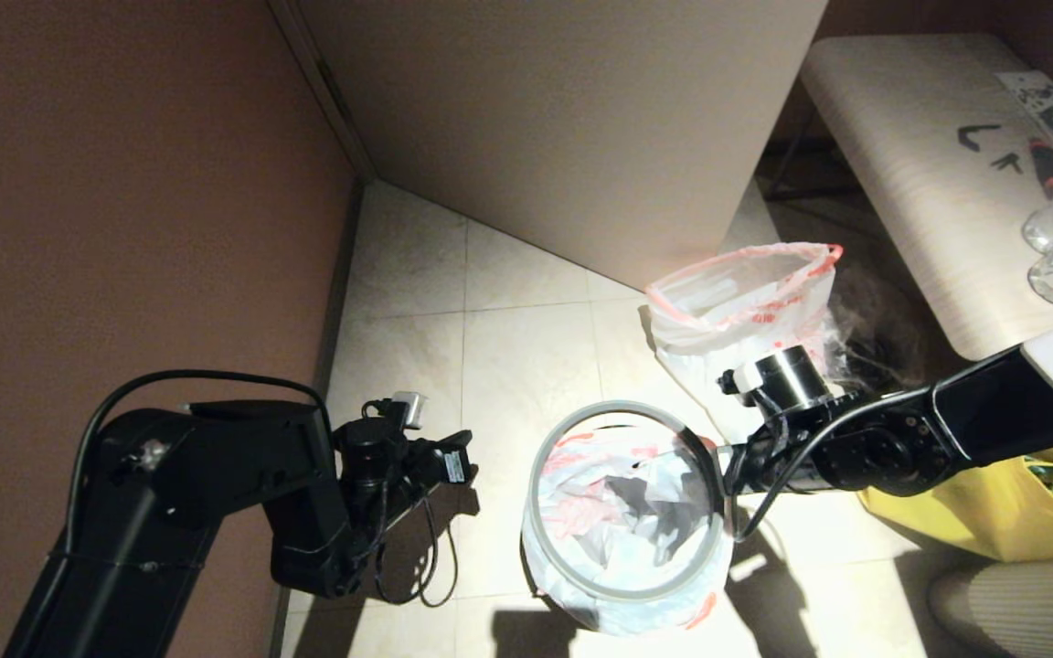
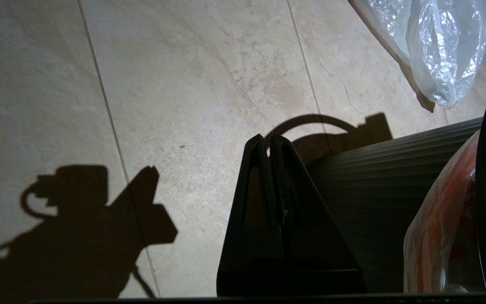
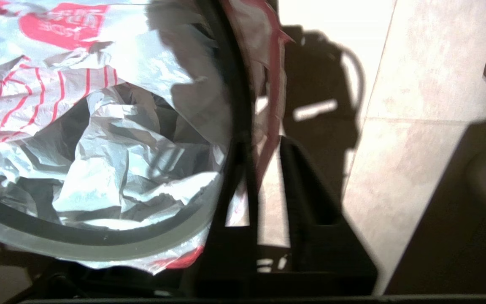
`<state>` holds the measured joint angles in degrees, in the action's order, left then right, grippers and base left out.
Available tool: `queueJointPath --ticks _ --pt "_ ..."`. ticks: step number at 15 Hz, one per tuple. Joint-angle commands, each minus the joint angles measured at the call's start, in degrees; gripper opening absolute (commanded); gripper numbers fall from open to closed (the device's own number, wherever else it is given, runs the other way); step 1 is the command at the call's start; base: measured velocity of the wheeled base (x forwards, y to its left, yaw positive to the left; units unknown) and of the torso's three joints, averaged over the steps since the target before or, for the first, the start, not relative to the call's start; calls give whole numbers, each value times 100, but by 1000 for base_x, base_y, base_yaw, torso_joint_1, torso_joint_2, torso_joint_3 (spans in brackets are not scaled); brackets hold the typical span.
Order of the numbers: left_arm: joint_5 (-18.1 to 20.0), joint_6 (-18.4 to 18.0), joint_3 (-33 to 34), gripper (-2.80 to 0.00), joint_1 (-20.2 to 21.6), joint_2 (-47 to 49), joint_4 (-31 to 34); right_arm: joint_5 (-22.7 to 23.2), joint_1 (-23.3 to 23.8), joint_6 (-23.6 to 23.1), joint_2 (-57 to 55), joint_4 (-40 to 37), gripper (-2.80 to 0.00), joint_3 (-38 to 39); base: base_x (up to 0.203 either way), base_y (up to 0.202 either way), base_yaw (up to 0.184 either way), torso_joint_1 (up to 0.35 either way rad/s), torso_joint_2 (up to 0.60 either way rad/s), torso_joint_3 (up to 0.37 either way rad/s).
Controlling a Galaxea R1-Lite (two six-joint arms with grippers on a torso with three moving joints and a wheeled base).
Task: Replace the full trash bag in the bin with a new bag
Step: Place the trash can ring on the trash can
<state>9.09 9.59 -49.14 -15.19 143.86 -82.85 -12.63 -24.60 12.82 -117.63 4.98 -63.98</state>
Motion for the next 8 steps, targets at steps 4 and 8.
queueJointPath --ticks 4,8 --pt "5 7 1 -280 -2 2 -39 -575 -167 -527 -508 627 0 -161 0 0 0 0 0 0" --pt "5 7 0 -280 0 2 -47 -855 -159 -913 -779 944 0 -344 0 0 0 0 0 0"
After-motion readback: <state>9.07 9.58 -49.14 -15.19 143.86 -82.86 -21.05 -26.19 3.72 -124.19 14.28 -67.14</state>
